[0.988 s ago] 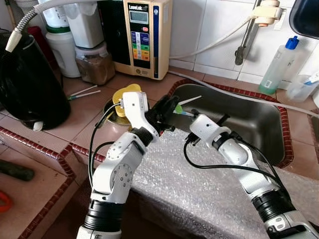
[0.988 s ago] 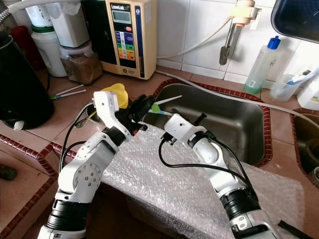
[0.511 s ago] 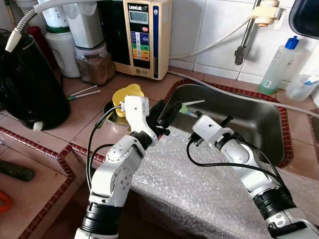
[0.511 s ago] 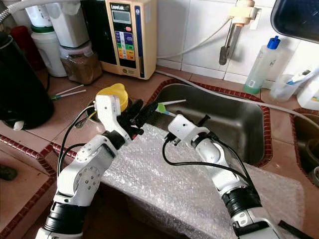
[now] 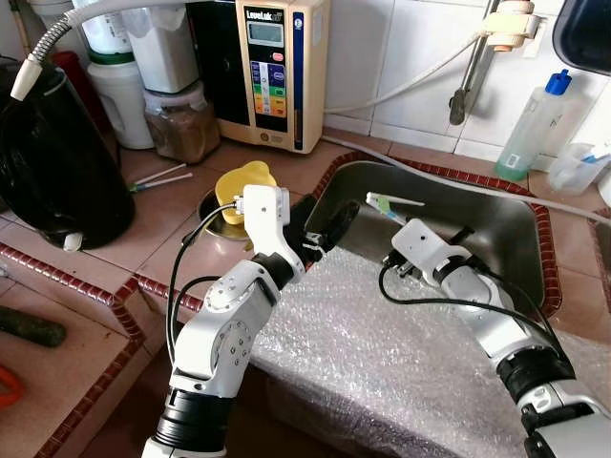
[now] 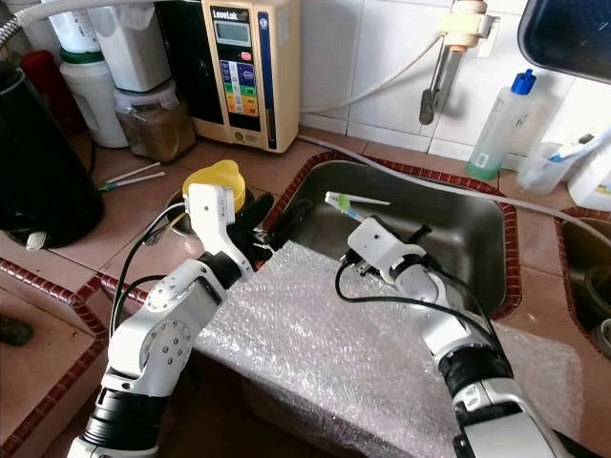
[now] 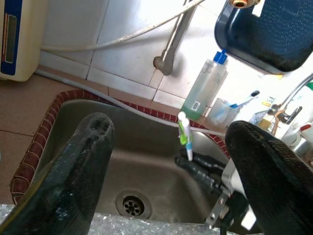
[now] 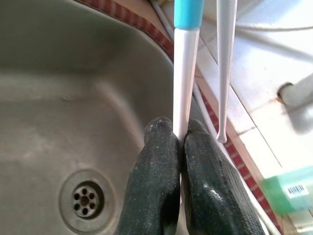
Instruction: Kitchen organization
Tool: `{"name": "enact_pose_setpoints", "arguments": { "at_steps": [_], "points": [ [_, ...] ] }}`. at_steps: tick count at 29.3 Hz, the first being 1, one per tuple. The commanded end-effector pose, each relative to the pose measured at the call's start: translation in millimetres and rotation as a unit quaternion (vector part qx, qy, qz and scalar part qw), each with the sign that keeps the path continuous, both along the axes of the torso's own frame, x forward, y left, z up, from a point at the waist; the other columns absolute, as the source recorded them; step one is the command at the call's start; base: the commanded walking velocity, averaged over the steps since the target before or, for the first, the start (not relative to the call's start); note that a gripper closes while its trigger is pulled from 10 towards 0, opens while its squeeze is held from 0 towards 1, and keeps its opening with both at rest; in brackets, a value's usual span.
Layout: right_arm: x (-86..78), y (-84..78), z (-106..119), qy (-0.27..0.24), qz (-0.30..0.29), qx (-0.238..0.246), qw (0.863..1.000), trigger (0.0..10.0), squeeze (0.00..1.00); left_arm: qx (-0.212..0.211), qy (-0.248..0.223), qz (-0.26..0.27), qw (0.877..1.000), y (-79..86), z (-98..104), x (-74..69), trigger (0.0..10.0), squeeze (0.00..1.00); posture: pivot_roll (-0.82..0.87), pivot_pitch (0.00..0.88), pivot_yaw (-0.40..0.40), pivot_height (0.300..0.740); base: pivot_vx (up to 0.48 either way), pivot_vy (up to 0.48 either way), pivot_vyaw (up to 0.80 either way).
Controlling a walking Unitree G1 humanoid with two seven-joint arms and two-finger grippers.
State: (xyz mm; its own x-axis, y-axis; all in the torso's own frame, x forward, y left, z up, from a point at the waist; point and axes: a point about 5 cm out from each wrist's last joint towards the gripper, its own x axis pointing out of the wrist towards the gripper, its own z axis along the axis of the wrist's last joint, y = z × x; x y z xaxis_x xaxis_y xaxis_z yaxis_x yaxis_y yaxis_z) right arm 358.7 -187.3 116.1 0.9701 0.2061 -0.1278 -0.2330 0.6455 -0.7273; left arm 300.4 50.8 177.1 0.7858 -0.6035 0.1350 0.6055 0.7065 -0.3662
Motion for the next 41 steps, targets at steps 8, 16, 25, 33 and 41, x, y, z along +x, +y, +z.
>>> {"name": "enact_pose_setpoints", "arguments": {
  "at_steps": [8, 16, 25, 33, 41],
  "points": [
    [3.9, -26.7, -11.4, 0.055, -0.086, 0.017, 0.995, 9.7, 0.00, 0.090, 0.038, -0.068, 0.993, -7.5, -23.5, -8.0, 10.0, 1.00, 0.01, 0.000, 0.038, 0.740, 0.000, 0.000, 0.00],
    [-3.7, -34.3, -30.7, 0.109, -0.111, 0.006, 0.988, 10.0, 0.00, 0.127, 0.044, -0.076, 0.988, -7.9, -31.1, -9.1, 10.0, 1.00, 0.01, 0.000, 0.040, 0.740, 0.000, 0.000, 0.00],
    [-6.1, -31.4, -37.7, 0.129, -0.110, 0.025, 0.985, 10.0, 1.00, 0.148, 0.042, -0.075, 0.985, -7.7, -33.5, -9.2, 10.0, 1.00, 0.01, 0.000, 0.038, 0.740, 0.000, 0.000, 0.00],
    [-5.4, -25.5, -38.5, 0.132, -0.102, 0.041, 0.985, 10.0, 1.00, 0.154, 0.044, -0.080, 0.984, -8.8, -34.9, -9.6, 10.0, 0.97, 0.01, 0.000, 0.043, 0.740, 0.000, 0.000, 0.00],
    [-4.6, -19.4, -36.5, 0.120, -0.086, 0.062, 0.987, 10.0, 1.00, 0.160, 0.047, -0.074, 0.983, -7.7, -37.1, -11.3, 10.0, 0.98, 0.02, 0.000, 0.041, 0.740, 0.000, 0.000, 0.00]
  ]
}}
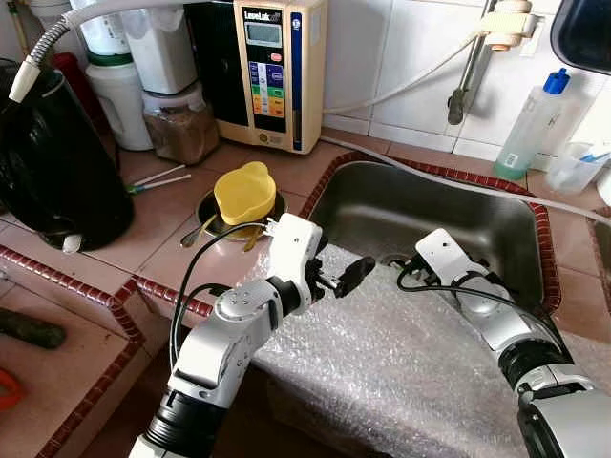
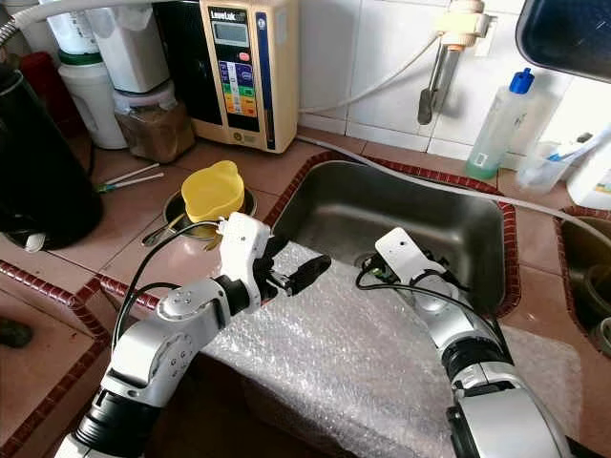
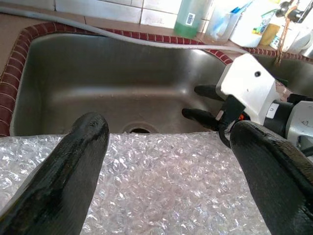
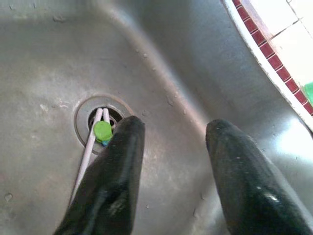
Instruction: Kitchen organization
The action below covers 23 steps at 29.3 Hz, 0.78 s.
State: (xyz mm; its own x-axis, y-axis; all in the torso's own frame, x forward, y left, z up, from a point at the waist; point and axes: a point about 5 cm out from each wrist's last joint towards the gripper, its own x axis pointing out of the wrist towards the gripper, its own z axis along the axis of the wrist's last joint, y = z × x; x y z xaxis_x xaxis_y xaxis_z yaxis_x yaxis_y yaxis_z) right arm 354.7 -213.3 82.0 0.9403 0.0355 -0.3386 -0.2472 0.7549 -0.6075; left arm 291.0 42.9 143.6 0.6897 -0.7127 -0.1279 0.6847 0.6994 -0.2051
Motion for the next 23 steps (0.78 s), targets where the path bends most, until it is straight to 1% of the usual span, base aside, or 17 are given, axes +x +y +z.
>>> {"name": "enact_pose_setpoints", "arguments": {
  "at_steps": [1, 3, 4, 5, 8, 9, 10, 11, 13, 15, 17, 18, 19, 20, 21, 23],
  "points": [
    [0.4, 10.8, -0.7, -0.003, 0.022, 0.028, 0.999, 10.0, 1.00, 0.011, 0.004, 0.005, 1.000, 1.7, -3.4, -1.1, 10.0, 0.99, 0.03, 0.000, 0.035, 0.740, 0.000, 0.000, 0.00],
    [4.3, 21.2, 7.4, -0.032, 0.041, 0.041, 0.998, 10.0, 1.00, 0.008, -0.004, 0.029, 1.000, 6.5, -1.0, 2.7, 10.0, 1.00, 0.03, 0.000, 0.034, 0.740, 0.000, 0.000, 0.00],
    [4.8, 22.1, 8.5, -0.035, 0.042, 0.043, 0.998, 10.0, 1.00, 0.008, -0.004, 0.032, 0.999, 7.0, -0.7, 3.2, 10.0, 1.00, 0.03, 0.000, 0.034, 0.740, 0.000, 0.000, 0.00],
    [6.3, 25.6, 12.3, -0.046, 0.046, 0.055, 0.996, 10.0, 1.00, 0.008, -0.010, 0.045, 0.999, 9.2, 0.2, 5.6, 10.0, 1.00, 0.03, 0.000, 0.035, 0.740, 0.000, 0.000, 0.00],
    [9.4, 40.6, 27.3, -0.089, 0.078, 0.092, 0.989, 10.0, 1.00, 0.002, -0.021, 0.095, 0.995, 18.3, 4.6, 15.0, 10.0, 1.00, 0.03, 0.000, 0.038, 0.740, 0.000, 0.000, 0.00],
    [7.8, 50.7, 33.0, -0.101, 0.108, 0.119, 0.982, 10.0, 1.00, -0.005, -0.024, 0.112, 0.993, 22.1, 7.0, 19.1, 10.0, 1.00, 0.03, 0.000, 0.038, 0.740, 0.000, 0.000, 0.00],
    [7.8, 50.7, 33.0, -0.101, 0.108, 0.119, 0.982, 10.0, 1.00, -0.005, -0.024, 0.112, 0.993, 22.1, 7.0, 19.1, 10.0, 1.00, 0.03, 0.000, 0.038, 0.740, 0.000, 0.000, 0.00],
    [5.7, 57.6, 36.8, -0.110, 0.131, 0.137, 0.976, 10.0, 1.00, -0.010, -0.026, 0.120, 0.992, 24.2, 8.6, 21.1, 10.0, 1.00, 0.03, 0.000, 0.040, 0.740, 0.000, 0.000, 0.00],
    [-2.8, 71.2, 39.5, -0.105, 0.180, 0.151, 0.966, 10.0, 1.00, -0.018, -0.030, 0.132, 0.991, 28.2, 11.7, 24.8, 10.0, 1.00, 0.03, 0.000, 0.043, 0.740, 0.000, 0.000, 0.00],
    [-14.1, 86.7, 43.3, -0.114, 0.241, 0.123, 0.956, 10.0, 1.00, -0.019, -0.036, 0.144, 0.989, 31.7, 13.9, 28.1, 10.0, 1.00, 0.02, 0.000, 0.045, 0.740, 0.000, 0.000, 0.00],
    [-28.0, 104.0, 50.9, -0.126, 0.283, 0.136, 0.941, 10.0, 1.00, -0.013, -0.044, 0.168, 0.985, 36.6, 15.7, 34.7, 10.0, 1.00, 0.01, 0.000, 0.047, 0.740, 0.000, 0.000, 0.00],
    [-33.0, 108.9, 53.7, -0.127, 0.293, 0.147, 0.936, 10.0, 1.00, -0.012, -0.047, 0.179, 0.983, 38.9, 16.5, 37.7, 10.0, 1.00, 0.01, 0.000, 0.048, 0.740, 0.000, 0.000, 0.00],
    [-33.0, 108.9, 53.7, -0.127, 0.293, 0.147, 0.936, 10.0, 1.00, -0.012, -0.047, 0.179, 0.983, 38.9, 16.5, 37.7, 10.0, 1.00, 0.01, 0.000, 0.048, 0.740, 0.000, 0.000, 0.00],
    [-38.4, 112.6, 56.2, -0.130, 0.300, 0.157, 0.932, 10.0, 1.00, -0.012, -0.050, 0.197, 0.979, 42.3, 17.8, 42.1, 10.0, 1.00, 0.01, 0.000, 0.049, 0.740, 0.000, 0.000, 0.00],
    [-47.4, 115.1, 58.2, -0.127, 0.309, 0.167, 0.928, 10.0, 1.00, -0.007, -0.053, 0.226, 0.973, 49.1, 19.6, 50.3, 10.0, 1.00, 0.01, 0.000, 0.050, 0.740, 0.000, 0.000, 0.00],
    [-54.3, 116.4, 58.7, -0.122, 0.317, 0.174, 0.924, 10.0, 1.00, 0.002, -0.059, 0.251, 0.966, 56.1, 22.5, 56.9, 10.0, 1.00, 0.00, 0.000, 0.051, 0.740, 0.000, 0.000, 0.00]
  ]
}}
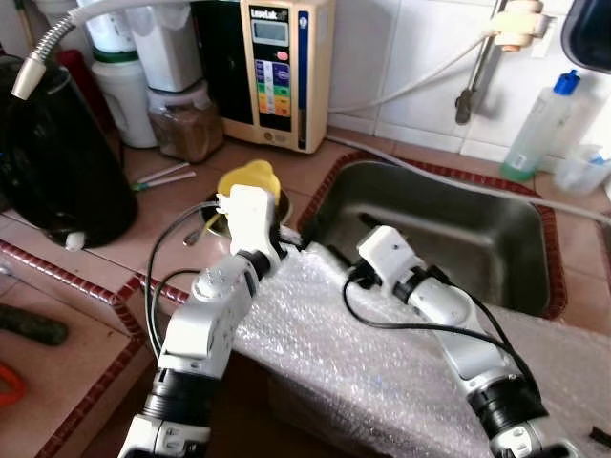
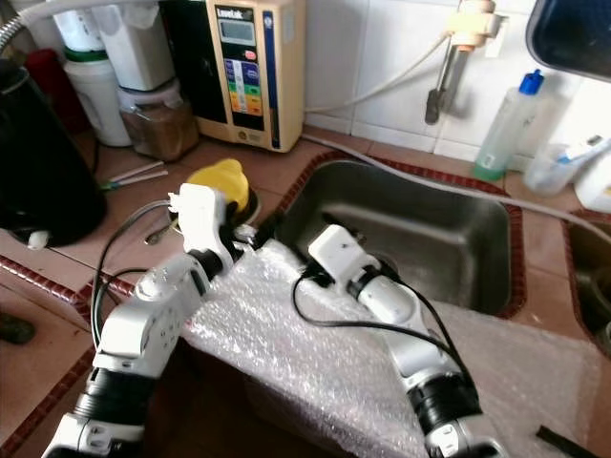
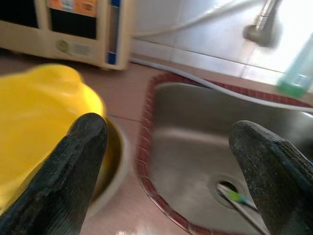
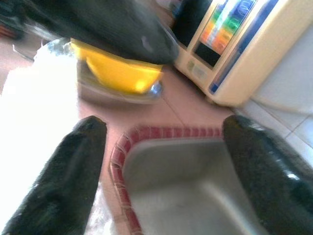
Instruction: Kitchen organization
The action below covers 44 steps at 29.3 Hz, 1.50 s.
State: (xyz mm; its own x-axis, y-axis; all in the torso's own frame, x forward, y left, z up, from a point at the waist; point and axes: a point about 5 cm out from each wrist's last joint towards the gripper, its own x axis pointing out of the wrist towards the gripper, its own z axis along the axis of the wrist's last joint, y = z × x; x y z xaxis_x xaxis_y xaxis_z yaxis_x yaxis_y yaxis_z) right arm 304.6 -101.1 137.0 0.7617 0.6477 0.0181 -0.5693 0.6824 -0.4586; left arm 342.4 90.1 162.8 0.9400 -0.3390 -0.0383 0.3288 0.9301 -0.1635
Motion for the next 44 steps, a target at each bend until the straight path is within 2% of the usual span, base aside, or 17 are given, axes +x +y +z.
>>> {"name": "enact_pose_setpoints", "arguments": {
  "at_steps": [1, 2, 3, 4, 7, 15, 20, 21, 22, 25, 29, 31, 33, 37, 38, 41, 44],
  "points": [
    [-8.5, 4.6, 4.6, 0.006, 0.021, 0.005, 1.000, 10.0, 1.00, 0.012, -0.011, 0.043, 0.999, 13.2, 6.1, 9.5, 10.0, 1.00, 0.00, 0.000, 0.053, 0.740, 0.000, 0.000, 0.00],
    [-8.5, 4.6, 4.6, 0.006, 0.021, 0.005, 1.000, 10.0, 1.00, 0.012, -0.011, 0.043, 0.999, 13.2, 6.1, 9.5, 10.0, 1.00, 0.00, 0.000, 0.053, 0.740, 0.000, 0.000, 0.00],
    [-12.0, 4.9, 5.4, 0.008, 0.025, 0.006, 1.000, 10.0, 1.00, 0.014, -0.013, 0.053, 0.998, 16.6, 8.1, 12.5, 10.0, 0.69, -0.01, 0.000, 0.053, 0.740, 0.000, 0.000, 0.00],
    [-16.5, 5.5, 6.5, 0.013, 0.030, 0.010, 0.999, 10.0, 1.00, 0.015, -0.013, 0.068, 0.997, 21.1, 10.1, 16.2, 10.0, 0.00, -0.01, 0.000, 0.055, 0.740, 0.000, 0.000, 0.00],
    [-37.7, 10.7, 7.5, 0.036, 0.072, 0.007, 0.997, 10.0, 1.00, -0.007, -0.005, 0.133, 0.991, 43.6, 16.9, 30.5, 10.0, 0.00, -0.02, 0.000, 0.060, 0.740, 0.000, 0.000, 0.00],
    [-56.6, 16.1, 13.9, 0.071, 0.110, 0.010, 0.991, 10.0, 1.00, -0.011, 0.002, 0.182, 0.983, 61.1, 16.2, 38.4, 10.0, 0.00, -0.03, 0.000, 0.063, 0.740, 0.000, 0.000, 0.00],
    [-62.3, 19.8, 25.0, 0.091, 0.130, 0.039, 0.987, 10.0, 0.97, -0.021, 0.032, 0.198, 0.979, 67.3, 7.8, 42.3, 10.0, 0.00, -0.03, 0.000, 0.062, 0.740, 0.000, 0.000, 0.00],
    [-62.7, 20.3, 26.5, 0.093, 0.135, 0.041, 0.986, 10.0, 0.57, -0.024, 0.040, 0.197, 0.979, 67.2, 6.1, 42.8, 10.0, 0.00, -0.03, 0.000, 0.063, 0.740, 0.000, 0.000, 0.00],
    [-62.6, 20.2, 27.6, 0.091, 0.135, 0.038, 0.986, 10.0, 0.02, -0.029, 0.044, 0.198, 0.979, 67.0, 5.7, 43.4, 10.0, 0.00, -0.03, 0.000, 0.064, 0.740, 0.000, 0.000, 0.00],
    [-61.0, 19.0, 29.7, 0.084, 0.129, 0.033, 0.988, 10.0, 0.00, -0.036, 0.042, 0.202, 0.978, 67.3, 8.4, 45.6, 10.0, 0.00, -0.03, 0.000, 0.063, 0.740, 0.000, 0.000, 0.00],
    [-45.8, 7.8, 36.1, 0.011, 0.038, 0.000, 0.999, 10.0, 0.00, -0.038, 0.041, 0.197, 0.979, 64.7, 9.4, 48.1, 10.0, 0.00, -0.03, 0.000, 0.065, 0.740, 0.000, 0.000, 0.00],
    [-42.2, 5.2, 37.3, 0.000, 0.019, -0.002, 1.000, 10.0, 0.00, -0.036, 0.041, 0.196, 0.979, 64.1, 9.0, 48.1, 10.0, 0.00, -0.03, 0.000, 0.065, 0.740, 0.000, 0.000, 0.00],
    [-34.3, -1.6, 42.8, -0.020, -0.025, 0.015, 0.999, 10.0, 0.00, -0.040, 0.046, 0.196, 0.979, 63.2, 6.3, 47.6, 10.0, 0.00, -0.03, 0.000, 0.065, 0.740, 0.000, 0.000, 0.00],
    [-26.6, -9.3, 53.9, -0.050, -0.069, 0.041, 0.995, 10.0, 0.00, -0.042, 0.060, 0.198, 0.977, 64.6, 1.5, 46.5, 10.0, 0.00, -0.03, 0.000, 0.064, 0.740, 0.000, 0.000, 0.00],
    [-24.0, -12.6, 62.4, -0.065, -0.086, 0.066, 0.992, 10.0, 0.00, -0.054, 0.062, 0.202, 0.976, 65.8, 0.9, 46.4, 10.0, 0.00, -0.03, 0.000, 0.063, 0.740, 0.000, 0.000, 0.00],
    [-22.1, -14.7, 73.2, -0.074, -0.095, 0.093, 0.988, 10.0, 0.00, -0.053, 0.063, 0.205, 0.975, 67.4, 0.6, 46.7, 10.0, 0.00, -0.03, 0.000, 0.062, 0.740, 0.000, 0.000, 0.00],
    [-22.6, -9.1, 89.0, -0.057, -0.059, 0.131, 0.988, 10.0, 0.00, -0.046, 0.074, 0.213, 0.973, 70.2, -2.0, 46.9, 10.0, 0.00, -0.03, 0.000, 0.063, 0.740, 0.000, 0.000, 0.00]
  ]
}}
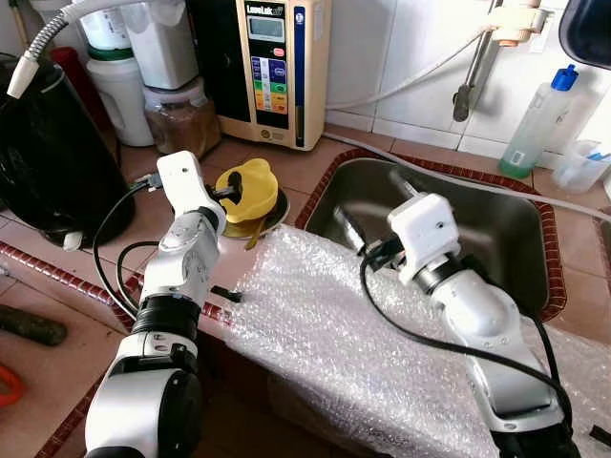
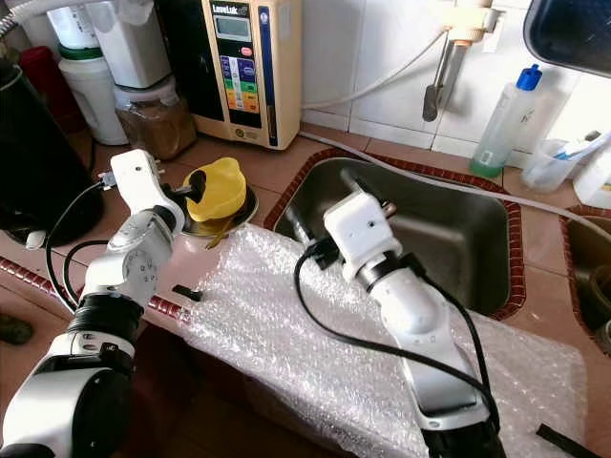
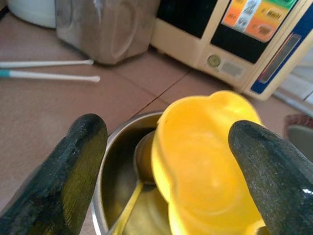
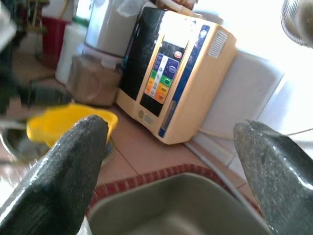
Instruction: Kitchen organization
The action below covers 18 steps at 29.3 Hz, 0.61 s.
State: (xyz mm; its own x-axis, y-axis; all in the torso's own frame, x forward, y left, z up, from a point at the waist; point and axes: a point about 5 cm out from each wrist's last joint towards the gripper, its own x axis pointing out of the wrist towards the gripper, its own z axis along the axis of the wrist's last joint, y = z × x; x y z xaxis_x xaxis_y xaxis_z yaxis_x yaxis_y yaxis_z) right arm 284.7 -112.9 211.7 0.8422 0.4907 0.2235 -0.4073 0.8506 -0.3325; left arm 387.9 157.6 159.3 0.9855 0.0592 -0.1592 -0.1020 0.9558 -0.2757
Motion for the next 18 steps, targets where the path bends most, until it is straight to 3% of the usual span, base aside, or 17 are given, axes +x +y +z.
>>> {"name": "enact_pose_setpoints", "arguments": {
  "at_steps": [1, 3, 5, 6, 9, 16, 17, 18],
  "points": [
    [-3.7, 4.9, 16.7, -0.009, 0.034, 0.022, 0.999, 10.0, 0.00, 0.003, 0.010, 0.007, 1.000, 3.0, 0.7, 1.4, 10.0, 0.00, -0.03, 0.000, 0.063, 0.740, 0.000, 0.000, 0.00],
    [-9.7, 13.5, 22.0, 0.005, 0.089, 0.022, 0.996, 10.0, 0.00, 0.004, 0.012, 0.007, 1.000, 3.1, -0.4, 1.5, 10.0, 0.00, -0.04, 0.000, 0.065, 0.740, 0.000, 0.000, 0.00],
    [-11.5, 15.8, 22.9, 0.010, 0.104, 0.020, 0.994, 10.0, 0.00, 0.004, 0.013, 0.007, 1.000, 3.0, -0.7, 1.6, 10.0, 0.00, -0.04, 0.000, 0.065, 0.740, 0.000, 0.000, 0.00],
    [-18.5, 21.3, 21.9, 0.020, 0.142, 0.000, 0.990, 10.0, 0.00, 0.001, 0.022, 0.000, 1.000, 0.0, -2.9, 1.8, 10.0, 0.00, -0.04, 0.000, 0.066, 0.740, 0.000, 0.000, 0.00],
    [-26.3, 26.3, 15.4, 0.036, 0.170, -0.008, 0.985, 10.0, 0.00, -0.004, 0.029, -0.011, 1.000, -5.2, -4.7, 2.3, 10.0, 0.00, -0.04, 0.000, 0.066, 0.740, 0.000, 0.000, 0.00],
    [-26.9, 26.2, -12.6, 0.085, 0.150, -0.078, 0.982, 10.0, 0.00, 0.011, 0.046, -0.029, 0.998, -10.6, -9.8, 1.4, 10.0, 0.00, -0.04, 0.000, 0.071, 0.740, 0.000, 0.000, 0.00],
    [-27.4, 26.3, -13.5, 0.091, 0.149, -0.077, 0.982, 10.0, 0.00, 0.011, 0.049, -0.031, 0.998, -11.0, -10.8, 1.3, 4.9, 0.00, -0.04, 0.000, 0.071, 0.740, 0.000, 0.000, 0.00],
    [-27.7, 26.5, -13.6, 0.093, 0.150, -0.076, 0.981, 10.0, 0.00, 0.010, 0.051, -0.032, 0.998, -11.2, -11.2, 1.2, 4.9, 0.00, -0.04, 0.000, 0.071, 0.740, 0.000, 0.000, 0.00]
  ]
}}
